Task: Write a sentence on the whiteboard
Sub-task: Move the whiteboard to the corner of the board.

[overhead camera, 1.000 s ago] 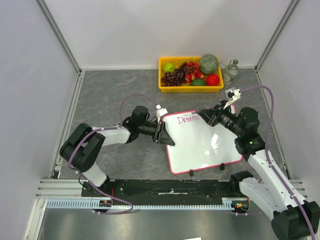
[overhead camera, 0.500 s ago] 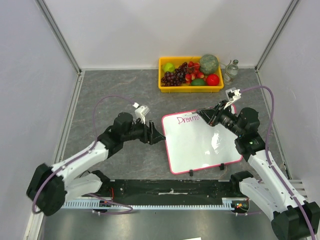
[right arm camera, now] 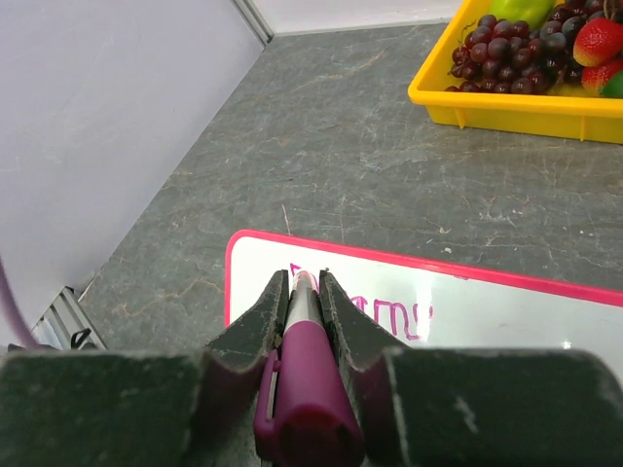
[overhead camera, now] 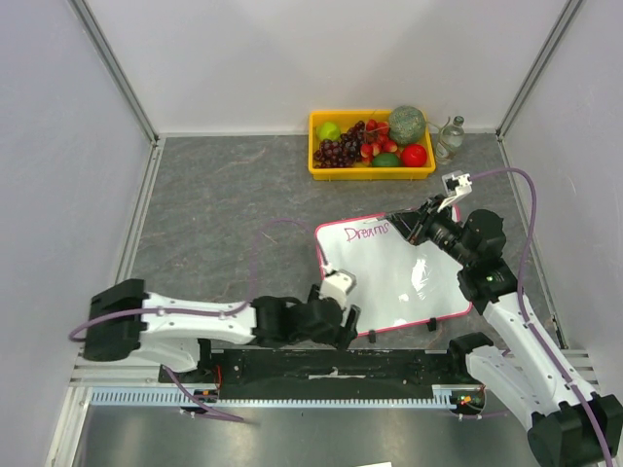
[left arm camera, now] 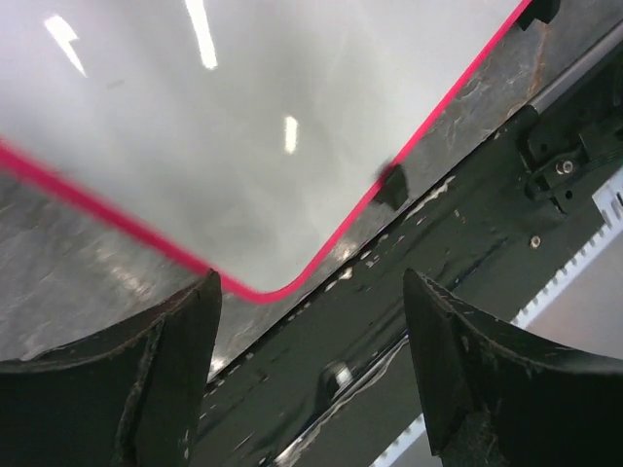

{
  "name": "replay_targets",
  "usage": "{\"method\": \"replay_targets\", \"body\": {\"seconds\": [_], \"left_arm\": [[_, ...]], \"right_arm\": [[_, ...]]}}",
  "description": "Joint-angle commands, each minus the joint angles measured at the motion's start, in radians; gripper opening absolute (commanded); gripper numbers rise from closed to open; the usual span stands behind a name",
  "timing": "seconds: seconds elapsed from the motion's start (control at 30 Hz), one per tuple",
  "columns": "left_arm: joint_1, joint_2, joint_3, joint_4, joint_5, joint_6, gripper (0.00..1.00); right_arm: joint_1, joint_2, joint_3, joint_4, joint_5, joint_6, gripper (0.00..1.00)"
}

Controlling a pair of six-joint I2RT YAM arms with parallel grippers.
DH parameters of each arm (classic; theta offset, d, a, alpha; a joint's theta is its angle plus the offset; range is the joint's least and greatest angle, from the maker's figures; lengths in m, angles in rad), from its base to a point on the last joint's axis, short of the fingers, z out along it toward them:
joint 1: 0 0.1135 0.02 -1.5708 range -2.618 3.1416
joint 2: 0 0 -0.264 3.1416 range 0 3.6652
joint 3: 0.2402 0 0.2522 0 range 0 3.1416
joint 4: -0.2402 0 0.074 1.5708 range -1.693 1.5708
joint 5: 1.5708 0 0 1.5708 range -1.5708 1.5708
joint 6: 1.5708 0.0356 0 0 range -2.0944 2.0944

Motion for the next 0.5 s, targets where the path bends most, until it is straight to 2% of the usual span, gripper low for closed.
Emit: {"method": "replay_targets", "body": {"seconds": [0.0,0.13,0.47], "left_arm": [[-0.122,0.237,0.251,-0.136,-0.269,-0.131,0.79],[-0.178,0.379,0.356,-0.201,-0.302,-0.236,0.75],[-0.243,0.565,0.449,-0.212,-0.320,-0.401,0.60]], "right_arm": [[-0.007,-0.029,0.027,-0.001,0.012,0.006,0.00],[-0.010,-0.044,0.020,-0.016,0.017,0.002,0.00],[-0.012,-0.068,0.013,-0.039,0.023,-0.010,0.00]]}}
